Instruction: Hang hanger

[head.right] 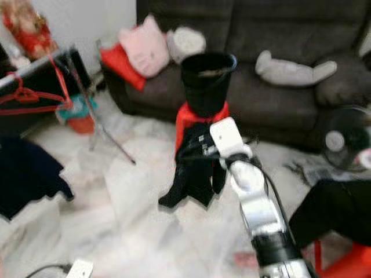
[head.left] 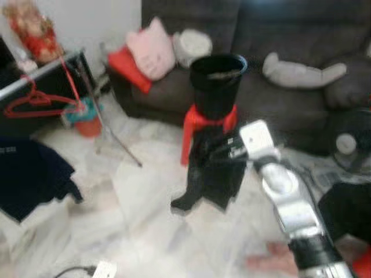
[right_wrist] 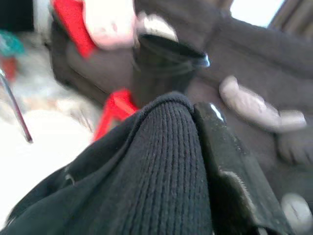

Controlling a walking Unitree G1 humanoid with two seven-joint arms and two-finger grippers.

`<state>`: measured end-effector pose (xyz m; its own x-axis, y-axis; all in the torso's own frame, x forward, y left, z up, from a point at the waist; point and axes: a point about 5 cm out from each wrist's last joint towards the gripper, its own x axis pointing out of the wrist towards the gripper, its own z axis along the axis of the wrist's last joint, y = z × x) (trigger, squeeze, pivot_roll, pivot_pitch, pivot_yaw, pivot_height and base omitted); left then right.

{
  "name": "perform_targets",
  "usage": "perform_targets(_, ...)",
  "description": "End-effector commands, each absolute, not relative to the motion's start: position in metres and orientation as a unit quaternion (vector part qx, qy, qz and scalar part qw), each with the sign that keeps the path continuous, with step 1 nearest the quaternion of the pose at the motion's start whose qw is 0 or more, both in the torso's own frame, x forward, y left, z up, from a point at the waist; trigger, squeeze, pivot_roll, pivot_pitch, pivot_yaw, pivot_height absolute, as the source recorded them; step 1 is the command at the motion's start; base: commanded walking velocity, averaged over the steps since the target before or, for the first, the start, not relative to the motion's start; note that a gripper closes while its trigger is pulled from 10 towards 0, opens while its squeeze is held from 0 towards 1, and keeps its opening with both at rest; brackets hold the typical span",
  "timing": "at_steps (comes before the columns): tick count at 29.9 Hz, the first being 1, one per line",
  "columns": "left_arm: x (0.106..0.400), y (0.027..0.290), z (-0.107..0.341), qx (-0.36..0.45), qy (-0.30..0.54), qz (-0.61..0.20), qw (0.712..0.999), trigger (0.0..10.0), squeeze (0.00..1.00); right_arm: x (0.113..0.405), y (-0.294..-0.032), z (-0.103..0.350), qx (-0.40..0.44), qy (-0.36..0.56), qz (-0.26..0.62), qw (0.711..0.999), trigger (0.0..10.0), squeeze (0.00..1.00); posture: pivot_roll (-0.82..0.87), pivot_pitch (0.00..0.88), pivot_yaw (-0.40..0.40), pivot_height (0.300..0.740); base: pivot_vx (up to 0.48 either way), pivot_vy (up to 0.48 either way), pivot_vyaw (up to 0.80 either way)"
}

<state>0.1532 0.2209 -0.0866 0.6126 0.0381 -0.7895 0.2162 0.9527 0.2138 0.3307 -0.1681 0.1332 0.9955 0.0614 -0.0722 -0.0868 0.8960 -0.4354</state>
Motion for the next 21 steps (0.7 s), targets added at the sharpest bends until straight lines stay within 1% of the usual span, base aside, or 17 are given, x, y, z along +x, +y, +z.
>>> perform_targets(1,0.155,0.224,-0.085,0.141,0.432,-0.043,0.89,10.0,0.0,0.332,-0.164,0.13,-0.212,0.025,0.038,0.976,10.0,0.0,-0.1,0.0,0.039,0.74,0.0,0.0,0.0)
perform_targets(2,0.156,0.223,-0.085,0.137,0.429,-0.042,0.892,10.0,0.0,0.33,-0.169,0.116,-0.2,0.049,0.026,0.978,10.0,0.0,-0.1,0.0,0.039,0.74,0.0,0.0,0.0)
perform_targets(4,0.157,0.223,-0.084,0.134,0.425,-0.043,0.894,10.0,0.0,0.328,-0.176,0.102,-0.18,0.075,0.012,0.981,10.0,0.0,-0.1,0.0,0.04,0.74,0.0,0.0,0.0)
perform_targets(5,0.16,0.223,-0.082,0.131,0.419,-0.042,0.898,10.0,0.0,0.323,-0.184,0.083,-0.155,0.107,-0.004,0.982,10.0,0.0,-0.1,0.0,0.041,0.74,0.0,0.0,0.0)
perform_targets(7,0.161,0.223,-0.082,0.13,0.417,-0.041,0.898,10.0,0.0,0.321,-0.186,0.077,-0.147,0.117,-0.009,0.982,10.0,0.0,-0.1,0.0,0.041,0.74,0.0,0.0,0.0)
perform_targets(8,0.163,0.225,-0.081,0.127,0.415,-0.036,0.9,10.0,0.0,0.316,-0.19,0.063,-0.116,0.141,-0.021,0.983,10.0,0.0,-0.1,0.0,0.041,0.74,0.0,0.0,0.0)
perform_targets(10,0.163,0.227,-0.08,0.125,0.417,-0.029,0.9,10.0,0.0,0.306,-0.193,0.04,-0.084,0.178,-0.03,0.98,10.0,0.0,-0.09,0.0,0.04,0.74,0.0,0.0,0.0)
perform_targets(15,0.163,0.228,-0.08,0.122,0.418,-0.026,0.9,10.0,0.0,0.292,-0.197,0.014,-0.054,0.224,-0.047,0.972,10.0,0.0,-0.08,0.0,0.041,0.74,0.0,0.0,0.0)
perform_targets(19,0.168,0.228,-0.078,0.119,0.408,-0.025,0.905,10.0,0.0,0.283,-0.197,0.002,-0.048,0.24,-0.052,0.968,10.0,0.0,-0.07,0.0,0.043,0.74,0.0,0.0,0.0)
perform_targets(21,0.171,0.227,-0.077,0.117,0.404,-0.024,0.907,10.0,0.0,0.28,-0.196,-0.003,-0.059,0.248,-0.051,0.966,10.0,0.0,-0.07,0.0,0.043,0.74,0.0,0.0,0.0)
